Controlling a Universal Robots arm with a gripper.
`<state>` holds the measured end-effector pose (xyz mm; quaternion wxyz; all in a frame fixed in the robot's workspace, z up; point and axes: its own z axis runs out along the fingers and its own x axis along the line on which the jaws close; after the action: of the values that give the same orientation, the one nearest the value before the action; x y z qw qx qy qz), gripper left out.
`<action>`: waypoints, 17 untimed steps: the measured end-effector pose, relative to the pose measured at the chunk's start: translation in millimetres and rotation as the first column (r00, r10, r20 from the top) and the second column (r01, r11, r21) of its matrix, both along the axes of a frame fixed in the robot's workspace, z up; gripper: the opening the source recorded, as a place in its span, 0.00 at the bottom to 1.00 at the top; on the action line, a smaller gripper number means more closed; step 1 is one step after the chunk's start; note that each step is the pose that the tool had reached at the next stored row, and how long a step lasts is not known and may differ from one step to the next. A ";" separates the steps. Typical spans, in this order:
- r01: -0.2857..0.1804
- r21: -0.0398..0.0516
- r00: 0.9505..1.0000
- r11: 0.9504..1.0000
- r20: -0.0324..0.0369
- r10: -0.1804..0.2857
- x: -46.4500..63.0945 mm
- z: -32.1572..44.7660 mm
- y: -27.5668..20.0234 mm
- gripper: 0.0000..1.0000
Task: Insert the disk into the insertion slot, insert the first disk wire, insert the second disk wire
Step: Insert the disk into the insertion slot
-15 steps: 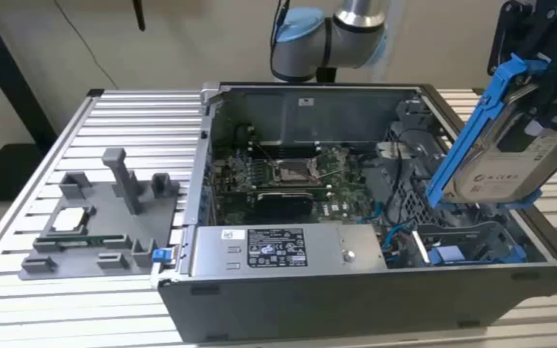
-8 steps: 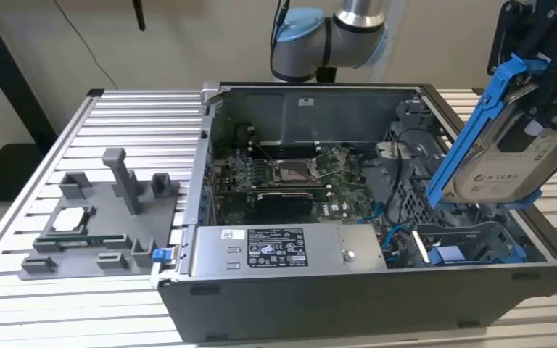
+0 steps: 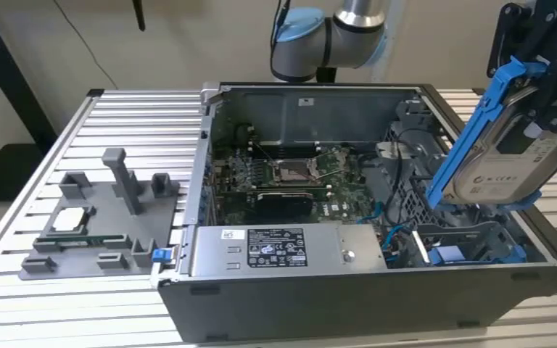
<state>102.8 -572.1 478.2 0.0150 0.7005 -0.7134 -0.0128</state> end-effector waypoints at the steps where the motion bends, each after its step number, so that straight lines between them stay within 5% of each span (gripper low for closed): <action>1: 0.000 0.000 1.000 1.000 0.000 0.000 0.3 -1.0 0.0 0.00; 17: 0.000 0.000 1.000 1.000 0.000 0.000 1.4 -6.8 0.0 0.00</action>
<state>104.2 -572.1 471.4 0.0150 0.7005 -0.7134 -0.0129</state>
